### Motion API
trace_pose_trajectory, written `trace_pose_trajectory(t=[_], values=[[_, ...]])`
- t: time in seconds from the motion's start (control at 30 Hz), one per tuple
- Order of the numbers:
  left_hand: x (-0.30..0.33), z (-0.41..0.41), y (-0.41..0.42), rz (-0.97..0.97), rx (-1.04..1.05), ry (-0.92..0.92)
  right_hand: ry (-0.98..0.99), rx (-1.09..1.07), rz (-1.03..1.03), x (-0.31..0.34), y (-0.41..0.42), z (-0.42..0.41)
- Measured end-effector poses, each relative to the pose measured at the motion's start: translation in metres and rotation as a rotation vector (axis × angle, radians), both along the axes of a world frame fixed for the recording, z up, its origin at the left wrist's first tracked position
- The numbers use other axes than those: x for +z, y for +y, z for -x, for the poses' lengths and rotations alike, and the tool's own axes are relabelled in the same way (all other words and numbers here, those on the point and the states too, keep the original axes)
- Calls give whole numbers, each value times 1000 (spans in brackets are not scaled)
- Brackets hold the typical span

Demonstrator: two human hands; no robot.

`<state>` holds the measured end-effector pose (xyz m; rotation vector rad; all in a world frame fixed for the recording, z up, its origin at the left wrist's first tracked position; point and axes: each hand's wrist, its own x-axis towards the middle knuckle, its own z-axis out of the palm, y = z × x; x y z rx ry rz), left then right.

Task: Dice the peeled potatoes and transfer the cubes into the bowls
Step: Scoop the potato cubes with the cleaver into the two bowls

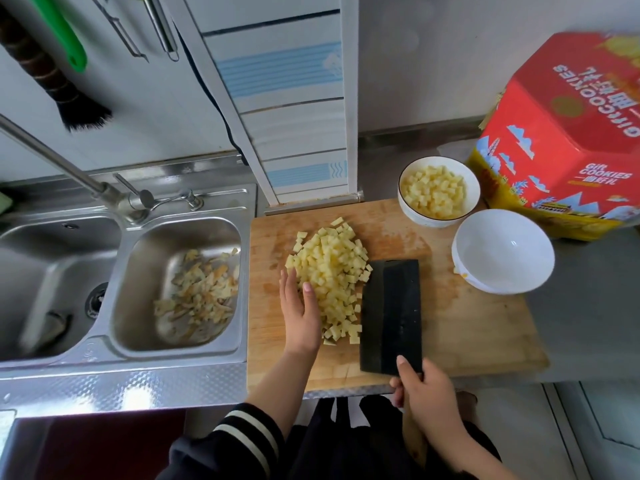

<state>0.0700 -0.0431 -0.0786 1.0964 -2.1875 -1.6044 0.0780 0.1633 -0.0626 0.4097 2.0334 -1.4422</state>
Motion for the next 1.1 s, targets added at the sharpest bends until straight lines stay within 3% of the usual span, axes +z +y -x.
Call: trace_pose_trajectory(t=[0.2, 0.37, 0.67, 0.83, 1.1], values=[[6, -3, 14, -116, 44, -1, -202, -32, 148, -6, -31, -4], [17, 2, 12, -214, 47, -23, -372, 141, 129, -11, -58, -4], [32, 4, -1, -505, 121, -9, -579, -1, 243, -17, -96, 7], [35, 9, -31, -528, 120, -38, -595, 83, 277, -4, -83, 13], [38, 3, -45, -389, 145, -2, -574, -49, 445, 22, -56, 27]])
